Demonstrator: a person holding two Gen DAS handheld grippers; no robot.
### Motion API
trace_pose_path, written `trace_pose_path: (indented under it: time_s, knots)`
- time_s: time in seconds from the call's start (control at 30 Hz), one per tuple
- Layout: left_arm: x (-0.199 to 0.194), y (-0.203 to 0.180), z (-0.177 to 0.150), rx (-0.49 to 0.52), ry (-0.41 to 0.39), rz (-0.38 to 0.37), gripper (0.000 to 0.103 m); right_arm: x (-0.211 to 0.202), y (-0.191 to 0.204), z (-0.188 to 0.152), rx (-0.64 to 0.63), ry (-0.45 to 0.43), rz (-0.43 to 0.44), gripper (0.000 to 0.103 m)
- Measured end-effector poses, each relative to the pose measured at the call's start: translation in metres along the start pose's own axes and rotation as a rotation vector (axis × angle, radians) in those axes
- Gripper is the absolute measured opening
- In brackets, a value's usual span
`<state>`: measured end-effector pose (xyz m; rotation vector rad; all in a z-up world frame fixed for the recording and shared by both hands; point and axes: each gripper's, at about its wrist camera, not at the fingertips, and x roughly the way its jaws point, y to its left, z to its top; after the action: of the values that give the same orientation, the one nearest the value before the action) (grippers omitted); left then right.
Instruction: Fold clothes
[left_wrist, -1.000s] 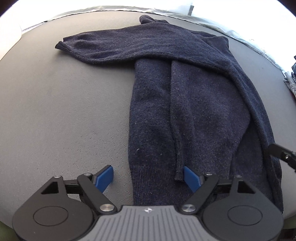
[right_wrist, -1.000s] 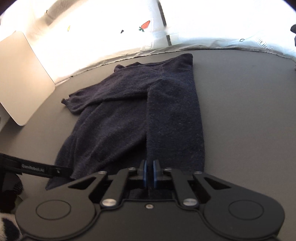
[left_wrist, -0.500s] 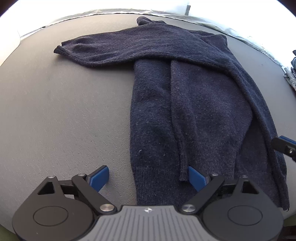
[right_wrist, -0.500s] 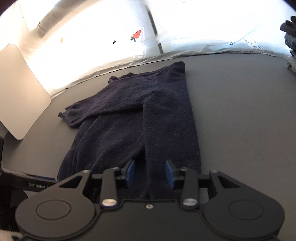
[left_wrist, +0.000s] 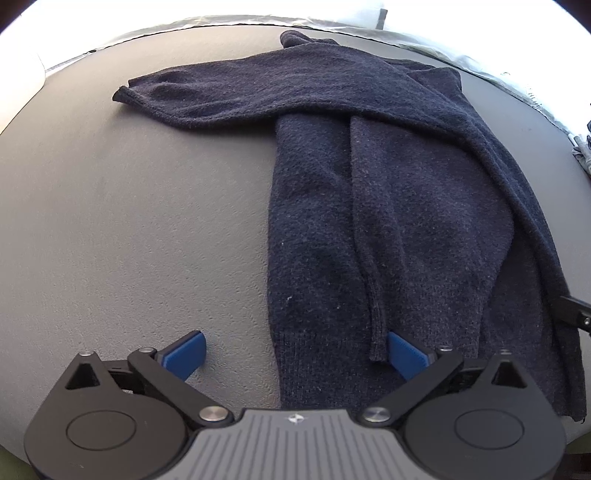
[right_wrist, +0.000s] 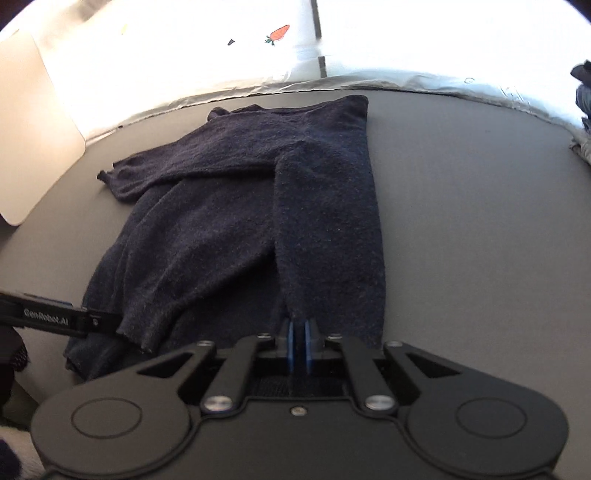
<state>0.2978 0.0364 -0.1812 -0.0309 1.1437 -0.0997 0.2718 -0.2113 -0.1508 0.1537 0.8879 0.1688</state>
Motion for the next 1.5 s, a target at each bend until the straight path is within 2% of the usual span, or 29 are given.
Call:
trace_pose_path:
  time_s: [0.13,0.3,0.47,0.57,0.63,0.77,0.9,1.0,1.1,1.2,1.23,1.27,1.37,1.47,1.5]
  knots:
    - [0.0,0.001,-0.001,0.003,-0.004,-0.002,0.103,-0.008,-0.011,0.003,0.119,-0.032,0.067,0.006]
    - [0.001,0.001,-0.002,0.007,-0.01,-0.004,0.103,-0.011,-0.038,0.007,0.436,-0.077,0.264,0.006]
    - [0.001,0.001,-0.003,0.011,-0.018,-0.006,0.103,0.0,-0.052,0.005,0.713,-0.081,0.457,0.006]
    - [0.0,0.001,-0.004,0.013,-0.024,-0.007,0.103,0.013,-0.048,0.005,0.818,-0.067,0.555,0.006]
    - [0.0,0.001,-0.005,0.013,-0.028,-0.007,0.103,0.023,-0.043,0.005,0.844,-0.046,0.583,0.006]
    - [-0.001,0.002,-0.005,0.014,-0.034,-0.009,0.103,0.05,-0.028,-0.002,0.817,0.064,0.52,0.006]
    - [-0.001,0.003,-0.006,0.017,-0.037,-0.013,0.103,0.072,-0.026,-0.024,0.876,0.163,0.483,0.007]
    - [-0.001,0.004,-0.004,0.016,-0.031,-0.016,0.103,0.075,-0.03,-0.034,0.934,0.174,0.498,0.006]
    - [-0.002,0.007,-0.001,0.009,-0.018,-0.032,0.103,0.07,-0.024,-0.027,0.886,0.197,0.494,0.016]
    - [-0.01,0.02,0.005,-0.053,-0.023,-0.071,0.102,0.06,-0.014,-0.015,0.8,0.208,0.486,0.038]
    - [-0.014,0.028,0.007,-0.09,-0.036,-0.084,0.101,0.055,-0.01,-0.01,0.767,0.202,0.485,0.05]
    - [-0.019,0.035,0.009,-0.127,-0.05,-0.096,0.101,0.048,-0.006,-0.005,0.732,0.185,0.48,0.056]
    - [-0.033,0.063,0.021,-0.244,-0.119,-0.077,0.101,0.027,0.0,0.009,0.651,0.081,0.429,0.057]
    - [-0.037,0.09,0.037,-0.337,-0.159,-0.057,0.101,0.008,0.002,0.024,0.593,-0.052,0.319,0.058]
    - [-0.034,0.097,0.043,-0.348,-0.16,-0.041,0.1,0.003,0.003,0.028,0.57,-0.087,0.254,0.059]
